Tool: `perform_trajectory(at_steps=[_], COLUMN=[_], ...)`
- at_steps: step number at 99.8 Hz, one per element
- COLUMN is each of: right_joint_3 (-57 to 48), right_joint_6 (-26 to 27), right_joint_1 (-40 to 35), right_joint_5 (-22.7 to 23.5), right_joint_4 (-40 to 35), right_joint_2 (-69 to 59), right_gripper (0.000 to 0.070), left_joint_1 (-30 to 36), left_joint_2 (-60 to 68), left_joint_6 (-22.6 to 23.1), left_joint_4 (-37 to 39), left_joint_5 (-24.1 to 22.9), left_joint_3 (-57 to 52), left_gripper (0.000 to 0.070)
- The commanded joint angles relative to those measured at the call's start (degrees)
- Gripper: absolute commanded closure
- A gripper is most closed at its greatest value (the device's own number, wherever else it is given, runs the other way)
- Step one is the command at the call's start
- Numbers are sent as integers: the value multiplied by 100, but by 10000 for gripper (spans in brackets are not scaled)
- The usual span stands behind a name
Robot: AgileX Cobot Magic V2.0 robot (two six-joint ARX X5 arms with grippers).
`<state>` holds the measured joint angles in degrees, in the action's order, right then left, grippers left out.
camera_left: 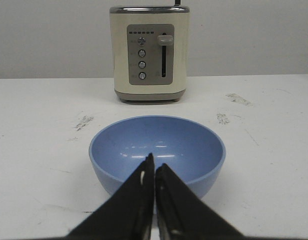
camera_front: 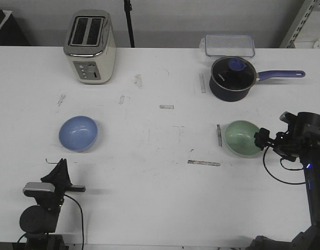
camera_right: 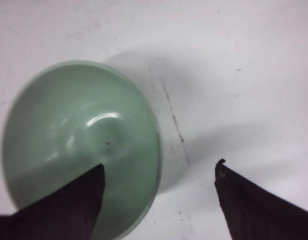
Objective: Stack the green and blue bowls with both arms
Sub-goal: 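Reach the right gripper to the green bowl rim and grasp it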
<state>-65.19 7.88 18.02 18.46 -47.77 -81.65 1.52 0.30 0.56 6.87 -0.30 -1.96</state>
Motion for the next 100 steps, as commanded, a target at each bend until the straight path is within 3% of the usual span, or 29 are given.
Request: perform_trajectory(at_steps=[1,30,45,74,75,86,100], right_joint_3=[101,643,745,791,791,791,791], right_joint_6=[-37,31,59,146,184,269,306], right_joint_1=[4,-4,-7,-131,-173,-234,-271], right_joint_5=[179,256,256,227,225,223,210], right_joint_4=[251,911,1056,1187,1224,1244,1338], right_joint_2=[-107,-109,-114,-227,-299,-400,-435], right_gripper=[205,221,372,504,549,650,691], left_joint_1=[-7,-7,-7,-7,-7,-7,-7], left_joint_2=[-11,-11,-11,-11,-11,-11,-11], left_joint_6=[31,31,31,31,31,31,31], left_joint_4=[81,81,81,83,83,81,83], left_joint_5=[-17,-17,-17,-17,-17,-17,-17], left_joint_3=[129,129,129,129,129,129,129], left_gripper=[699,699,699,699,699,699,698])
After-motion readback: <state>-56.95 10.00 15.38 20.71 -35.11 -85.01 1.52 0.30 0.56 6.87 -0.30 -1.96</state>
